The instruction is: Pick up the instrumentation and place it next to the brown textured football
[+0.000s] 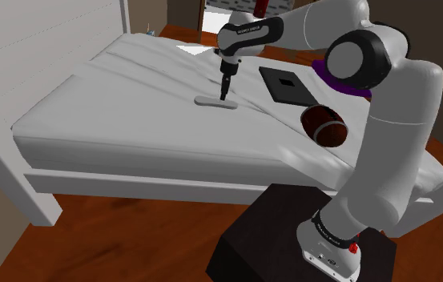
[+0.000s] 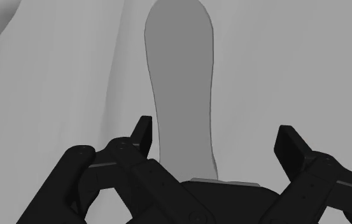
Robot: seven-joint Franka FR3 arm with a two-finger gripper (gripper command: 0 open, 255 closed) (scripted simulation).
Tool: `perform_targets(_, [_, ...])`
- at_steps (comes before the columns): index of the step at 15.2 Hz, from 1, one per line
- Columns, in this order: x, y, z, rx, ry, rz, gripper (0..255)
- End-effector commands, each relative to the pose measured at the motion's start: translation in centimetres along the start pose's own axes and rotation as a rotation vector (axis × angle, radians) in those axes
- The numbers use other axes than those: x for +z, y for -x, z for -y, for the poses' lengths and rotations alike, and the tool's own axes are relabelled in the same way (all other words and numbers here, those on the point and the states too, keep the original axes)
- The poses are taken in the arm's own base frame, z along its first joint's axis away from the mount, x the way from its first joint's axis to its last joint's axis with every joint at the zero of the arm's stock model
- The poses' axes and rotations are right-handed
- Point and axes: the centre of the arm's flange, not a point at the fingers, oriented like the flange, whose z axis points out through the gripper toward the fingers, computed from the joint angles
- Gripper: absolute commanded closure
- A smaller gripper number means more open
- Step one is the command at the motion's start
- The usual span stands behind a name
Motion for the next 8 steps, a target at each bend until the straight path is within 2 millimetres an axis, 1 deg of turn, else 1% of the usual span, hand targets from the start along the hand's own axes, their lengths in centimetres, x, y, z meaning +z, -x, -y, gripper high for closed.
perform_targets(1, [1.2, -1.7, -1.7, -0.05, -0.003, 0.005, 0])
perform_targets(2, [1.8, -2.4, -2.3, -0.069, -0.004, 0.008, 0])
perform_targets(8, [4.9, -2.3, -2.3, -0.069, -0.005, 0.008, 0])
